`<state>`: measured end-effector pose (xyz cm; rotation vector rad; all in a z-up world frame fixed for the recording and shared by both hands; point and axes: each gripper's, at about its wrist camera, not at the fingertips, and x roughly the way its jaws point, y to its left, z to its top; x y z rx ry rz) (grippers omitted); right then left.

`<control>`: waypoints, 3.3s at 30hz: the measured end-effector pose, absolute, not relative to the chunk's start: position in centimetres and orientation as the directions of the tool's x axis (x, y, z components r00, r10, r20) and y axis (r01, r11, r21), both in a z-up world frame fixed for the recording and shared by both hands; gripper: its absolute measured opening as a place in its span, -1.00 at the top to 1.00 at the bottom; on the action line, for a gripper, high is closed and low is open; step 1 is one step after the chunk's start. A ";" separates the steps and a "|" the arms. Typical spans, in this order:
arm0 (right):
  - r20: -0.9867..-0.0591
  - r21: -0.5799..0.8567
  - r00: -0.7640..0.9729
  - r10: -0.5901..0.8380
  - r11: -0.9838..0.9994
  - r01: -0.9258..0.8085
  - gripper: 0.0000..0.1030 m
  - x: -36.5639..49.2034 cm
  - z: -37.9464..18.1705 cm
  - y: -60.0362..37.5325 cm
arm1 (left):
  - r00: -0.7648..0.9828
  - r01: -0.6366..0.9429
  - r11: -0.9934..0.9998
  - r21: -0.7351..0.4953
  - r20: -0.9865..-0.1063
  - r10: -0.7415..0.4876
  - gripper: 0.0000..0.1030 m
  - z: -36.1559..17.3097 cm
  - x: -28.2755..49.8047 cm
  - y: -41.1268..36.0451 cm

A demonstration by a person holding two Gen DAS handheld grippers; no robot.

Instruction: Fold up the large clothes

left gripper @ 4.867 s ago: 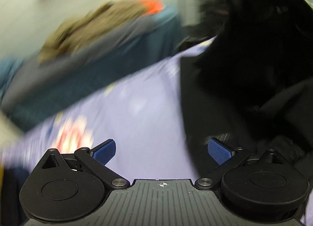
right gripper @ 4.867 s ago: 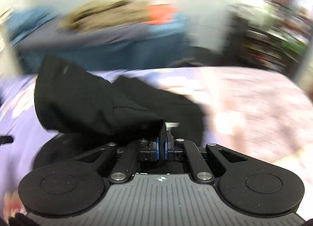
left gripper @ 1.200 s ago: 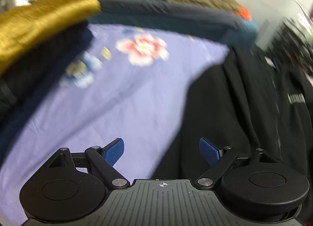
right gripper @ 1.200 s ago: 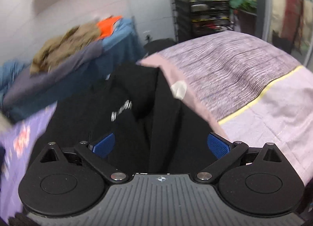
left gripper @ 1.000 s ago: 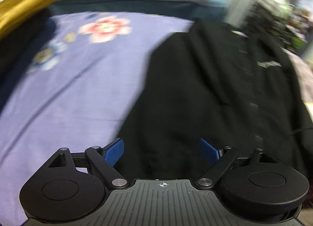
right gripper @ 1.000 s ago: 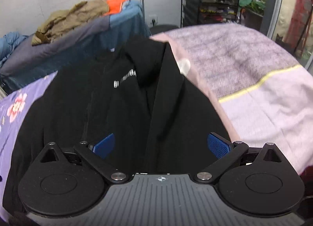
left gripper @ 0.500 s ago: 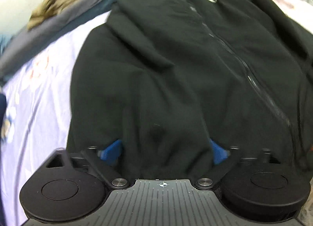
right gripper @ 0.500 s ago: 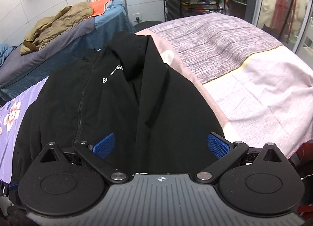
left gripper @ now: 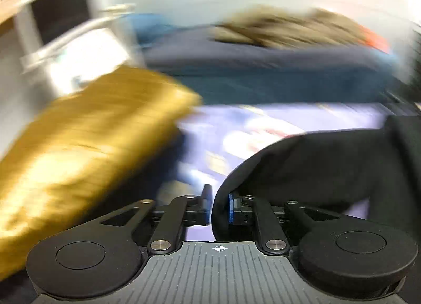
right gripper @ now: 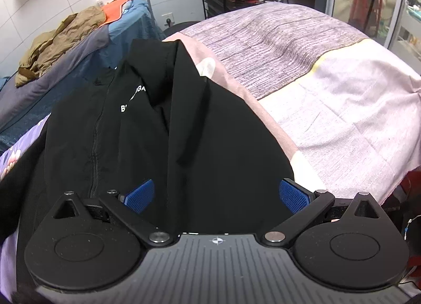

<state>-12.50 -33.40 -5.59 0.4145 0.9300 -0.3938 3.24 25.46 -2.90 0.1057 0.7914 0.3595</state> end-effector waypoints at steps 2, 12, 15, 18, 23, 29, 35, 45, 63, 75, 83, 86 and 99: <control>-0.828 0.173 0.540 -0.150 0.847 0.502 -0.97 -12.7 -5.5 -33.7 | 0.606 -0.368 0.909 0.194 -0.691 0.393 -1.00 -2.4 4.0 27.3; -0.811 0.136 0.536 -0.236 0.814 0.565 -0.97 -14.9 -4.3 -36.2 | 0.578 -0.156 0.980 0.124 -0.793 0.192 -1.00 -6.2 0.9 22.1; -0.758 0.044 0.562 -0.332 0.833 0.552 -0.97 -15.8 -2.6 -36.9 | 0.543 -0.042 0.995 0.089 -0.834 0.098 -1.00 -8.1 -1.2 19.9; -0.658 -0.119 0.599 -0.456 0.849 0.515 -0.97 -17.0 0.0 -37.2 | 0.483 0.065 0.996 0.062 -0.875 0.023 -1.00 -10.4 -2.9 16.8; -0.519 -0.356 0.679 -0.519 0.853 0.381 -0.97 -19.0 2.4 -36.1 | 0.400 0.162 0.986 0.024 -0.916 -0.043 -1.00 -12.9 -5.7 13.6; -0.689 -0.336 0.662 -0.294 0.939 0.068 -0.96 -19.5 -3.1 -29.7 | 0.356 0.191 0.980 -0.049 -0.927 -0.116 -1.00 -13.9 -6.8 11.5; -0.835 -0.320 0.510 -0.208 0.937 -0.141 -0.62 -18.7 -11.8 -21.5 | 0.374 0.191 0.981 -0.043 -0.920 -0.114 -1.00 -13.0 -6.8 12.5; -0.855 -0.356 0.413 -0.313 0.934 -0.027 0.55 -15.2 -12.9 -23.6 | 0.345 0.102 0.994 -0.024 -0.937 -0.058 -1.00 -13.7 -7.5 15.2; -0.588 -0.439 0.218 -0.779 0.534 0.723 0.70 -6.2 0.2 -57.5 | 0.358 -0.028 0.999 0.022 -0.933 0.031 -1.00 -12.4 -6.6 15.5; -0.582 -0.362 0.257 -0.772 0.529 0.768 -0.54 -5.5 -4.2 -55.4 | 0.357 -0.055 0.998 0.018 -0.934 0.036 -1.00 -11.8 -6.6 15.9; -0.525 -0.277 0.470 -0.710 0.665 0.694 -0.99 -8.9 -1.9 -50.8 | 0.381 -0.014 1.000 -0.008 -0.925 -0.002 -1.00 -11.5 -4.9 18.3; -0.648 -0.101 0.587 -0.485 0.819 0.565 -0.99 -9.9 -2.1 -49.1 | 0.372 -0.009 0.998 -0.070 -0.926 -0.061 -1.00 -11.9 -4.4 19.1; -0.926 0.070 0.378 0.005 0.985 0.157 -0.56 -18.7 -13.9 -34.2 | 0.254 0.038 0.983 -0.182 -0.949 -0.185 -1.00 -15.4 -7.8 21.7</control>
